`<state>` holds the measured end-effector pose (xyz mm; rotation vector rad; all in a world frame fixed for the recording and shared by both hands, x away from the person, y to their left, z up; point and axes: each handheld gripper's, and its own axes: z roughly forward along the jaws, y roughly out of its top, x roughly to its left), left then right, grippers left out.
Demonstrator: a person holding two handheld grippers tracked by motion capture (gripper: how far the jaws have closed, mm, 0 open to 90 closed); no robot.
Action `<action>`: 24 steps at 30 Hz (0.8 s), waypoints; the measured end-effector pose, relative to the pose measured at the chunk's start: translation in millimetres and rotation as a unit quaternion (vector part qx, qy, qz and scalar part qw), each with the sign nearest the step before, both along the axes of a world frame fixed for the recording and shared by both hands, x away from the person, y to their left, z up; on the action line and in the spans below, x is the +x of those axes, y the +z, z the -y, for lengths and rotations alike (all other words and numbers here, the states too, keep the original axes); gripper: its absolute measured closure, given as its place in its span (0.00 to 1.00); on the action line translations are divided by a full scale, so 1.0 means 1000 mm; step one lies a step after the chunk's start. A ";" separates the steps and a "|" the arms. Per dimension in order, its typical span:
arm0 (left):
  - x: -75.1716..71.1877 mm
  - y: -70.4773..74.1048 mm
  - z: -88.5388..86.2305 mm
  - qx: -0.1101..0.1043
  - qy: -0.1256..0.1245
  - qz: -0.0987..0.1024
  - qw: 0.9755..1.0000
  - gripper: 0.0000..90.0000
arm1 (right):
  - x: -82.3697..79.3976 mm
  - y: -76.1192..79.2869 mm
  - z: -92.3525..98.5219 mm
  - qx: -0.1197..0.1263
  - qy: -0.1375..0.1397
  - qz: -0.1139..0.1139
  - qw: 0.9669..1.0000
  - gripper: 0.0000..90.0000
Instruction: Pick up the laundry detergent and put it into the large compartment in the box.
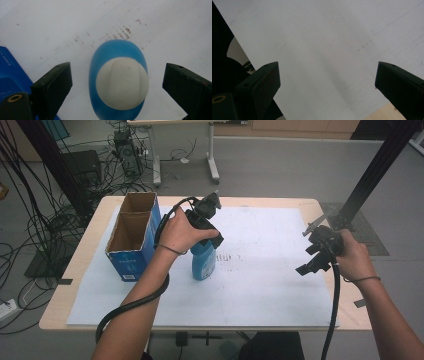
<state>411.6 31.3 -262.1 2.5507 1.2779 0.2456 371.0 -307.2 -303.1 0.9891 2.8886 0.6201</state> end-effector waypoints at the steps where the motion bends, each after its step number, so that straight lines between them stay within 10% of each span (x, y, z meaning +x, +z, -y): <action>1: 0.000 0.000 0.000 0.000 0.000 0.000 1.000 0.10 | 0.000 0.000 0.000 0.000 0.000 0.000 1.000 0.07; 24: 0.004 -0.018 0.004 0.000 -0.002 -0.010 1.000 0.10 | 0.001 -0.005 -0.002 0.005 -0.003 -0.009 1.000 0.07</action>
